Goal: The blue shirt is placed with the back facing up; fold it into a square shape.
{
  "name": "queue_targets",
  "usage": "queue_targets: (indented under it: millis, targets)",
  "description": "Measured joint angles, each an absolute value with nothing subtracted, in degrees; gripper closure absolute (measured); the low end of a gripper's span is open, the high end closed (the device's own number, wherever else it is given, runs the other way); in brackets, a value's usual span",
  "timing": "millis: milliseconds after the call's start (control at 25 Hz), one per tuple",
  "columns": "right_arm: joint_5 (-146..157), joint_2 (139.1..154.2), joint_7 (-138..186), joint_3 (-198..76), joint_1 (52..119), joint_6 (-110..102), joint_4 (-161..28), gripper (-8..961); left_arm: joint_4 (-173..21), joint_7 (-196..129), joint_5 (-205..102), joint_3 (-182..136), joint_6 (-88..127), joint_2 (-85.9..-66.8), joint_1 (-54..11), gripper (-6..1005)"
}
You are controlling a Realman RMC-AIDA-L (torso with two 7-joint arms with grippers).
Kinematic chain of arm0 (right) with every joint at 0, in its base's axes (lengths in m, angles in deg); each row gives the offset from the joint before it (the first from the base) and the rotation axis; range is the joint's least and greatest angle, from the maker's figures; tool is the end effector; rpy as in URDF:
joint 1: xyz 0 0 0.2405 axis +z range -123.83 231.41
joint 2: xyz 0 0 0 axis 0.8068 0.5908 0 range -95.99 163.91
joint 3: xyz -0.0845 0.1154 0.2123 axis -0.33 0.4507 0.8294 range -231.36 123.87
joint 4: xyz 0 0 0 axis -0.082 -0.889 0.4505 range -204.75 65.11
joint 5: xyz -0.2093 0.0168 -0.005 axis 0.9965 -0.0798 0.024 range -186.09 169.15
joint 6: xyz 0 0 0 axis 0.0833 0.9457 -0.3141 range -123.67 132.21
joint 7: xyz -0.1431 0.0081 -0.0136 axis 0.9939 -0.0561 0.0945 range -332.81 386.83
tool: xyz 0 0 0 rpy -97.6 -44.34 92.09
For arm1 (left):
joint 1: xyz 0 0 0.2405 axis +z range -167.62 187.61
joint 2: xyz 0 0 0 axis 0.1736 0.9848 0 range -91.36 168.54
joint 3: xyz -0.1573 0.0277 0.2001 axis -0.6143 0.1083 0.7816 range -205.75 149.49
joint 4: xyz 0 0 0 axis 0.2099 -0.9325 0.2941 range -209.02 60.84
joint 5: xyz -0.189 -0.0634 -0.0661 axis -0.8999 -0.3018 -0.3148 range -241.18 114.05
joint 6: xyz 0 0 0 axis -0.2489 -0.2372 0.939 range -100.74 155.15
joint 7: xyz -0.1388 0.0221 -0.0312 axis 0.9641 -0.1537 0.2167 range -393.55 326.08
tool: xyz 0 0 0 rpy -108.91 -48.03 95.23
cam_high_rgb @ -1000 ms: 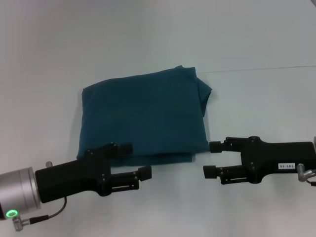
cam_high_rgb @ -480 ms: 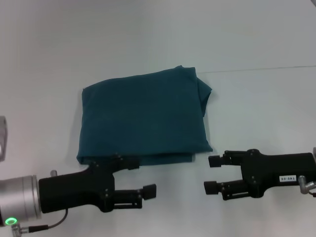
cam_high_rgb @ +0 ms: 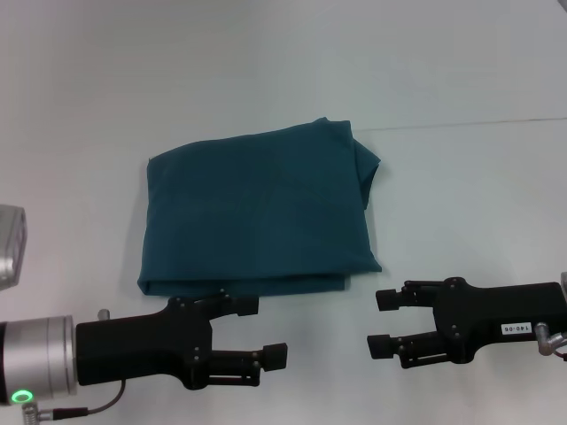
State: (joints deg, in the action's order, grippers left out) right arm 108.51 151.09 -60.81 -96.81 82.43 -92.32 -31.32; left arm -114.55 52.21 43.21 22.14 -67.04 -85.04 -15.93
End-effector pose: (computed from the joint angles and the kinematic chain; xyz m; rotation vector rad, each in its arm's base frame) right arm 0.2679 0.3067 0.0041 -2.8697 0.8194 0.6701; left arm -0.2326 0.2944 -0.0362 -2.8533 -0.7651 -0.9090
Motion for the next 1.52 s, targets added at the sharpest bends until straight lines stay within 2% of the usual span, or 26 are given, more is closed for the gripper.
queue_targets:
  millis: [1520]
  targets:
    - [108.5,151.18,-60.9,-96.7,83.0,-91.6,-32.2,55,-114.5,52.3,42.9,21.7,-67.5,-84.92,-16.2,30]
